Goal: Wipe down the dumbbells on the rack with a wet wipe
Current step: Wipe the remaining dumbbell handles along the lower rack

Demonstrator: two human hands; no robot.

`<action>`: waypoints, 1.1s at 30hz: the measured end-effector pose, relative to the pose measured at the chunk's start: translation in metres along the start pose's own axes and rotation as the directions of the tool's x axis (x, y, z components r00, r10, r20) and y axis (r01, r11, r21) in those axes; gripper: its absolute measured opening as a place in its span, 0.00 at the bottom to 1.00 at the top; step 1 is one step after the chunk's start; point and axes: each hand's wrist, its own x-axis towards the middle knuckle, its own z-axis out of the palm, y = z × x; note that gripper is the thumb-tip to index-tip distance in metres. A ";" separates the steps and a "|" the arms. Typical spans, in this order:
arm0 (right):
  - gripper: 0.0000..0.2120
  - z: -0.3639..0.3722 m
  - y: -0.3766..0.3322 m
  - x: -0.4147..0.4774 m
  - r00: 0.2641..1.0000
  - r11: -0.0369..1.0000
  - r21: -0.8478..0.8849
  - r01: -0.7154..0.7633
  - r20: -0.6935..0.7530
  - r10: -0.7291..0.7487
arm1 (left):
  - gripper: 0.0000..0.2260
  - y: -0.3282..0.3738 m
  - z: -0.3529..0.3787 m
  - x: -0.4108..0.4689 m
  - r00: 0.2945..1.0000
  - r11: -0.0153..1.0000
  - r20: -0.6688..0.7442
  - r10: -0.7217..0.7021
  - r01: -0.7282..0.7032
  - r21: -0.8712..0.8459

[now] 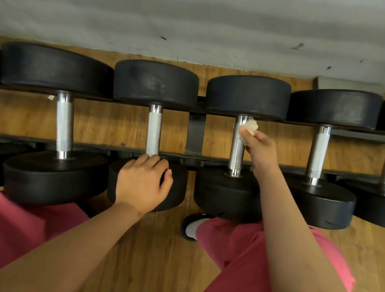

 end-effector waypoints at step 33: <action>0.17 -0.027 0.003 -0.003 0.982 0.927 -0.375 0.008 0.178 0.063 | 0.16 0.000 -0.001 0.000 1.000 1.000 0.006 0.009 -0.009 0.000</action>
